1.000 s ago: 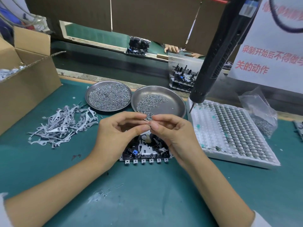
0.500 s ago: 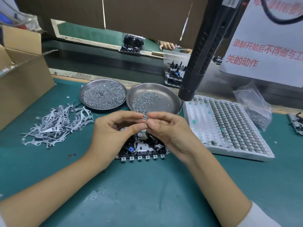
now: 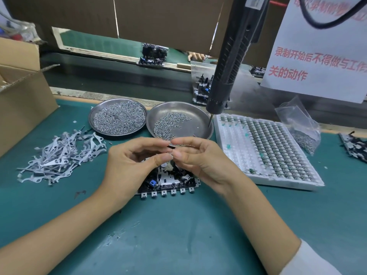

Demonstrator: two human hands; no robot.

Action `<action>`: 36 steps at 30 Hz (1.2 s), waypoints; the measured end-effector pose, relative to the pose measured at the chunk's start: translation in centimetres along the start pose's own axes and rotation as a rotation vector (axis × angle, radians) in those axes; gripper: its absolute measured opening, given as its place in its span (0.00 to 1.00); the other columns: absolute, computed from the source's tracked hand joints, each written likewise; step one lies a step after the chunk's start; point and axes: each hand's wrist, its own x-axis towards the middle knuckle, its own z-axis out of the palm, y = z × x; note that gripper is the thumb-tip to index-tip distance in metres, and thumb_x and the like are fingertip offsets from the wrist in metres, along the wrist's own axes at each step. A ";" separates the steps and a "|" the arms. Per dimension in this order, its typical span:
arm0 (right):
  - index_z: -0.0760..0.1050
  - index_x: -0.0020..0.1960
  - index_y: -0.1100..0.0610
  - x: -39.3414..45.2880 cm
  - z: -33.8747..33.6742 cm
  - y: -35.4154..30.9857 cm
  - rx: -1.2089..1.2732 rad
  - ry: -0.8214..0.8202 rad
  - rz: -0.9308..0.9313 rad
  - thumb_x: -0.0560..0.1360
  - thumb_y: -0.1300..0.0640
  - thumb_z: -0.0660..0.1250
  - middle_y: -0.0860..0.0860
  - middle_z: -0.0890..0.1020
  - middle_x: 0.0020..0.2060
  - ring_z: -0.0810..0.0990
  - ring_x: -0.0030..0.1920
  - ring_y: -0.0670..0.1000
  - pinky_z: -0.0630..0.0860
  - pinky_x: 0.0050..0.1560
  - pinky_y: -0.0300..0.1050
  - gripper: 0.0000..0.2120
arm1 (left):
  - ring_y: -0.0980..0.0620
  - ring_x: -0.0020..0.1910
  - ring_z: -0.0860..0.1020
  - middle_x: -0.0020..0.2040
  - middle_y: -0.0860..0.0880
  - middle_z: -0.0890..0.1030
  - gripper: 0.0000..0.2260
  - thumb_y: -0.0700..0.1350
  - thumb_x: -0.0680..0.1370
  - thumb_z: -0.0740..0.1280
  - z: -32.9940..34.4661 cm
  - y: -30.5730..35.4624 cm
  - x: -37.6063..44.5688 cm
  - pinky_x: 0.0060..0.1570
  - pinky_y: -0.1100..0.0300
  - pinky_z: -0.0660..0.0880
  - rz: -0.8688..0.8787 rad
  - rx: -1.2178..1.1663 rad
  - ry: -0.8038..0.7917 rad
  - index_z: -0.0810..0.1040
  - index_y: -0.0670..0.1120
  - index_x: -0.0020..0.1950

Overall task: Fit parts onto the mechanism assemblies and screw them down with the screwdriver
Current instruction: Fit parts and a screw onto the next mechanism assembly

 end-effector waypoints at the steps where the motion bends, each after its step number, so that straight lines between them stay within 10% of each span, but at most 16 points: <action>1: 0.80 0.47 0.58 -0.1 0.0 0.0 -0.010 -0.009 0.000 0.62 0.64 0.72 0.51 0.83 0.34 0.82 0.37 0.46 0.78 0.41 0.37 0.13 | 0.59 0.38 0.83 0.37 0.55 0.85 0.10 0.39 0.63 0.73 0.0 0.0 0.0 0.41 0.70 0.77 0.004 -0.003 -0.004 0.82 0.46 0.43; 19: 0.84 0.41 0.57 -0.2 0.3 0.1 0.028 -0.025 -0.067 0.64 0.62 0.73 0.53 0.84 0.35 0.82 0.34 0.47 0.79 0.40 0.37 0.06 | 0.59 0.44 0.81 0.45 0.62 0.82 0.07 0.44 0.71 0.73 -0.4 -0.9 0.1 0.48 0.68 0.74 0.390 0.278 -0.003 0.81 0.50 0.47; 36: 0.81 0.45 0.58 -0.5 0.8 0.2 0.047 0.097 -0.164 0.60 0.63 0.75 0.55 0.85 0.36 0.82 0.32 0.49 0.80 0.40 0.39 0.13 | 0.57 0.41 0.82 0.43 0.59 0.84 0.11 0.47 0.68 0.74 -0.4 -0.7 -0.1 0.49 0.66 0.76 0.250 0.212 0.073 0.81 0.53 0.49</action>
